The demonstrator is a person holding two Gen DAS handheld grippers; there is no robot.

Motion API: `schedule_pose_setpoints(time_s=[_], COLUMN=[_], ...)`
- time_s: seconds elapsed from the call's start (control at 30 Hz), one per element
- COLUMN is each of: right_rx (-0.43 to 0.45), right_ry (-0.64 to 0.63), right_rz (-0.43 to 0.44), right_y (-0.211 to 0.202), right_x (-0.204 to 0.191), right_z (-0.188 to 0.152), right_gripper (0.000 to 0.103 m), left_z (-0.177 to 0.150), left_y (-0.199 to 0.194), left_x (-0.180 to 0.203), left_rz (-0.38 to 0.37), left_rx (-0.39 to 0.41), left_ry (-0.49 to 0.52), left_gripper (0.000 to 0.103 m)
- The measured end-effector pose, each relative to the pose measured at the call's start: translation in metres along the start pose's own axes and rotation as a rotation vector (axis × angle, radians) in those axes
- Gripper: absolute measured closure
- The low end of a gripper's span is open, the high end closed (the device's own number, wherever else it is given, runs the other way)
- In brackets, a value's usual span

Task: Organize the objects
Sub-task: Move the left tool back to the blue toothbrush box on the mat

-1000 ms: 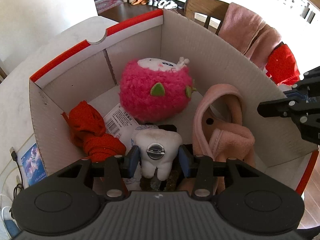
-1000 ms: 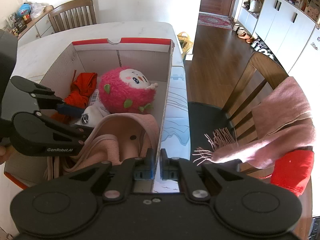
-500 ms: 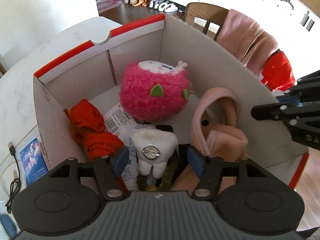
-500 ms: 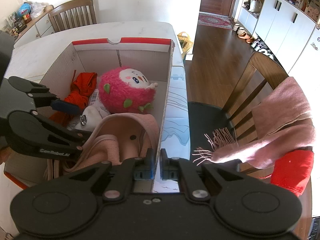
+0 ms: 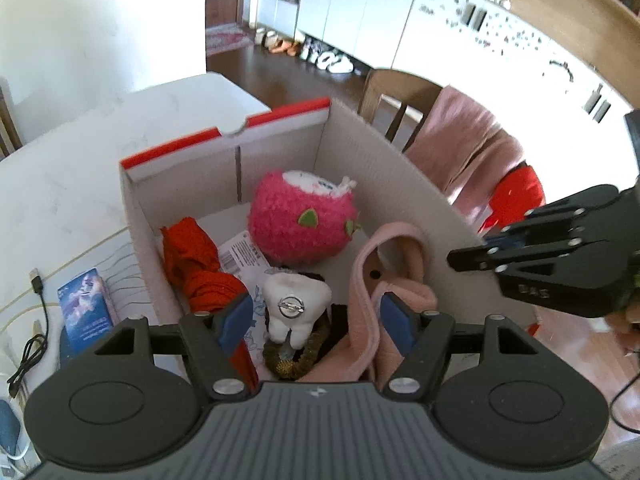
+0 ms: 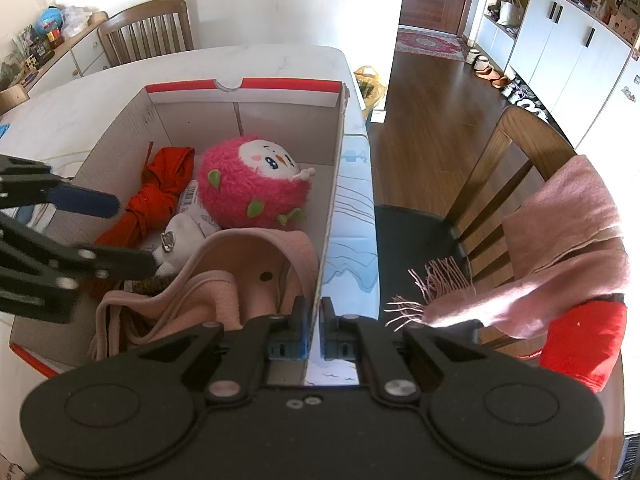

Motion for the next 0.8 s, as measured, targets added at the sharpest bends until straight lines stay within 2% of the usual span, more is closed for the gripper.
schedule_pose_setpoints(time_s=[0.1,0.43,0.8], right_rx=[0.0,-0.001,-0.001], right_ry=[0.0,0.0,0.0], right_rz=[0.0,-0.002,-0.004], right_y=[0.0,-0.001,-0.002], right_x=[0.0,0.0,0.0], right_z=[0.0,0.0,0.0], right_gripper=[0.098,0.098,0.098], left_z=[-0.001,-0.018,-0.047], left_y=[-0.015,-0.055,-0.051], left_x=[-0.007,-0.05,-0.108], left_rz=[0.001,0.071,0.21], left_rx=[0.036,0.11,0.066], left_ry=[-0.042,-0.17,-0.283], left_gripper=[0.028,0.018,0.002])
Point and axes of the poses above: each gripper's, at about its wrist camera, not at the fingertips, and y roughly the way its jaws point, x to its right, z to its top, the point moved 8 cm from there along y, roughly the way its jaws point, and after that the axes turned 13 degrees about y, right-handed, at the moved point
